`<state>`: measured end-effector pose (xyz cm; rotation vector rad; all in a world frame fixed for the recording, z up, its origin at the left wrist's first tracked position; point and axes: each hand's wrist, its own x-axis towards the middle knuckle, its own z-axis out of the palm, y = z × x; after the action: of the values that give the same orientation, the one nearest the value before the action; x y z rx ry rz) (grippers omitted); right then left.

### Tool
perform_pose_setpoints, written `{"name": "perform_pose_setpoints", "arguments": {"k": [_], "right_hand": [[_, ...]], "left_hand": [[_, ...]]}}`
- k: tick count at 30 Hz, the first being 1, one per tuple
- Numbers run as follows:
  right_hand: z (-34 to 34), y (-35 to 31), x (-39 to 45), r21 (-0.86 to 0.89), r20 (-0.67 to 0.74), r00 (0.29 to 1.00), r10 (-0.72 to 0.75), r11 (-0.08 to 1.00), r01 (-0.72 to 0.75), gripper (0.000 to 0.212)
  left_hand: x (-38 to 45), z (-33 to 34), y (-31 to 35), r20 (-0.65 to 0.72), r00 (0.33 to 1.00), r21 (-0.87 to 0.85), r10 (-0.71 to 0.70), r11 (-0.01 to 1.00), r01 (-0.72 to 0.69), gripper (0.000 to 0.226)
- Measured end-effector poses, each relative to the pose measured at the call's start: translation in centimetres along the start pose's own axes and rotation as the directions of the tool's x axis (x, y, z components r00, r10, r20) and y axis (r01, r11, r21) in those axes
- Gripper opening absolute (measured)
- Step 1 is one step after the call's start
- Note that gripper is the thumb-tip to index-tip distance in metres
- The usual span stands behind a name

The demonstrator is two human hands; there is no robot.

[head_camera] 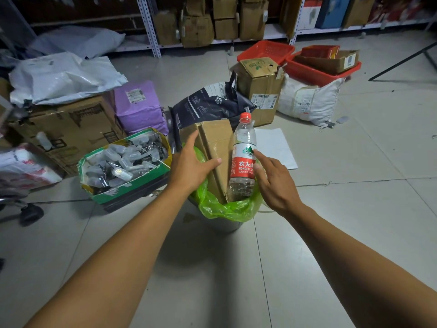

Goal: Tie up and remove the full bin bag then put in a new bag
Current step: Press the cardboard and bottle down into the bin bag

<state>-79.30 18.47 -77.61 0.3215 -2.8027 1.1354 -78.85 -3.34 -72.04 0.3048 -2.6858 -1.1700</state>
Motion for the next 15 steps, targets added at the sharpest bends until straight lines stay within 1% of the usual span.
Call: {"name": "perform_pose_setpoints", "arguments": {"k": [2,4,7,9,12,13,15], "right_hand": [[0.03,0.08,0.2,0.042,-0.039,0.999,0.003,0.999,-0.001,0.043],[0.15,0.12,0.39,0.063,-0.05,0.998,0.027,0.998,-0.023,0.043],[0.51,0.14,0.65,0.106,-0.066,0.993,0.099,0.99,-0.091,0.044],[0.71,0.32,0.72,0.135,-0.004,0.981,0.196,0.972,-0.194,0.054],[0.7,0.63,0.6,0.24,0.135,0.925,0.356,0.894,-0.379,0.066],[0.62,0.66,0.49,0.285,0.176,0.909,0.376,0.865,-0.413,0.065],[0.54,0.62,0.34,0.394,0.249,0.891,0.379,0.801,-0.45,0.053]], "left_hand": [[0.18,0.09,-0.38,0.019,1.0,-0.018,0.001,1.0,0.0,0.094],[0.31,0.28,-0.63,0.007,1.0,-0.022,0.006,1.0,-0.005,0.093],[0.35,0.66,-0.79,0.006,1.0,-0.03,0.004,1.0,-0.004,0.096],[0.43,0.77,-0.86,0.007,1.0,-0.038,0.008,0.999,-0.008,0.096],[0.58,0.7,-0.99,-0.002,1.0,-0.048,0.017,0.999,-0.017,0.094],[0.61,0.67,-1.01,-0.001,1.0,-0.048,0.015,0.999,-0.015,0.094],[0.65,0.64,-1.05,0.006,1.0,-0.049,0.015,0.999,-0.014,0.094]]}}
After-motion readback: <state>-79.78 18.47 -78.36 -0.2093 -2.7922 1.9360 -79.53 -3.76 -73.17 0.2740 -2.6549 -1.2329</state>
